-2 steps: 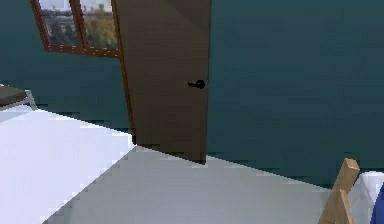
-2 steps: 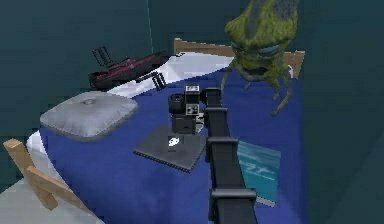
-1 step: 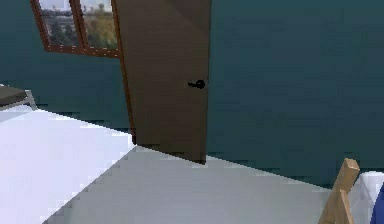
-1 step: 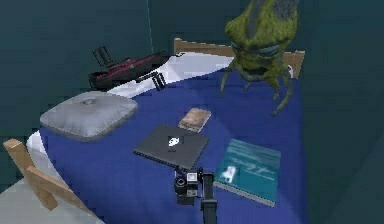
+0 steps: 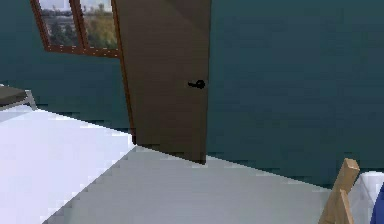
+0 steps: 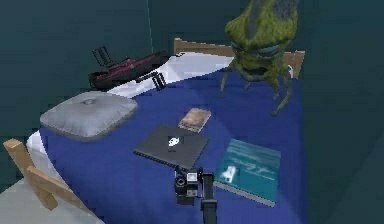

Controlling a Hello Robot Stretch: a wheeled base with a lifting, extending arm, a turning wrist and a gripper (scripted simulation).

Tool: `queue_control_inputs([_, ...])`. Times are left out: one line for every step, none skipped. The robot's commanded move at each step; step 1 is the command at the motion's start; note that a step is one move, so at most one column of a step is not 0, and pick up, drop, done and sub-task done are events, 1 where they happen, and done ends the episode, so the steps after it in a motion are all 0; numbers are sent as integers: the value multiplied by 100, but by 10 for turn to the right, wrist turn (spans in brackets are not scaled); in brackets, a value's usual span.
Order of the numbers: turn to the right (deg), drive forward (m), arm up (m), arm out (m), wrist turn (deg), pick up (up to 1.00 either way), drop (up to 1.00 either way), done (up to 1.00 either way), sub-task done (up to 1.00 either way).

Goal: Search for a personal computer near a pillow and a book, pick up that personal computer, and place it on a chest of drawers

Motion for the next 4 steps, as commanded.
queue_control_inputs([0, 0, 10, 0, 0, 0, 0, 0, 0])
queue_control_inputs([0, 0, 28, 0, 0, 0, 0, 0, 0])
queue_control_inputs([0, 0, 0, 0, -450, 0, 0, 0, 0])
queue_control_inputs([0, 0, 0, 0, -450, 0, 0, 0, 0])
